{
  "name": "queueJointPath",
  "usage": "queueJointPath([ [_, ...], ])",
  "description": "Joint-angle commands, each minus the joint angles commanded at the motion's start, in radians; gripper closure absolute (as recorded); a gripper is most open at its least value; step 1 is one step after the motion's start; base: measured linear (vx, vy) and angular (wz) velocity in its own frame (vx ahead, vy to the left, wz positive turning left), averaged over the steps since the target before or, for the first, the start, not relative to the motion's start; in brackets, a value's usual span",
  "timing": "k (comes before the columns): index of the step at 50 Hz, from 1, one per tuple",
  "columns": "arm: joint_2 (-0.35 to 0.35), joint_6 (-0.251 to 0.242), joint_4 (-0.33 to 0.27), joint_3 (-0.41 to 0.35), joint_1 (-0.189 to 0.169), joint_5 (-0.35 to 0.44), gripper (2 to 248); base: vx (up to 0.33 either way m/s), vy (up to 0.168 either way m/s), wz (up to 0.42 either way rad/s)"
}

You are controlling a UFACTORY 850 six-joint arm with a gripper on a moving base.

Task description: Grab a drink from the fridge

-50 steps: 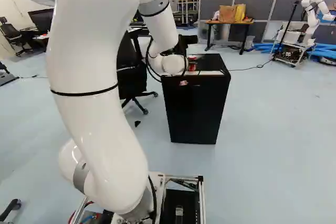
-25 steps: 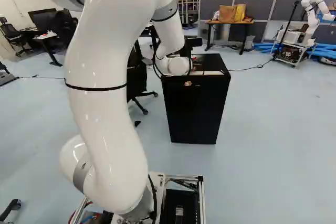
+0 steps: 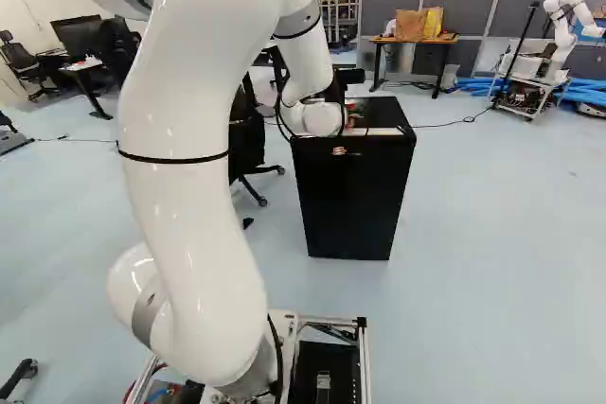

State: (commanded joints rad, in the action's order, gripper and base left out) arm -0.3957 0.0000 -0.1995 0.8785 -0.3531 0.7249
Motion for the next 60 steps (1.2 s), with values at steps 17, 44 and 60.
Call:
queueJointPath([
  [17,0.021,0.000,0.000,-0.002,0.000,0.000,150,0.000,0.000,0.000],
  [44,0.077,0.000,0.000,-0.005,0.000,0.000,150,0.000,0.000,0.000],
  [60,0.097,0.000,0.000,-0.005,0.000,0.000,150,0.000,0.000,0.000],
])
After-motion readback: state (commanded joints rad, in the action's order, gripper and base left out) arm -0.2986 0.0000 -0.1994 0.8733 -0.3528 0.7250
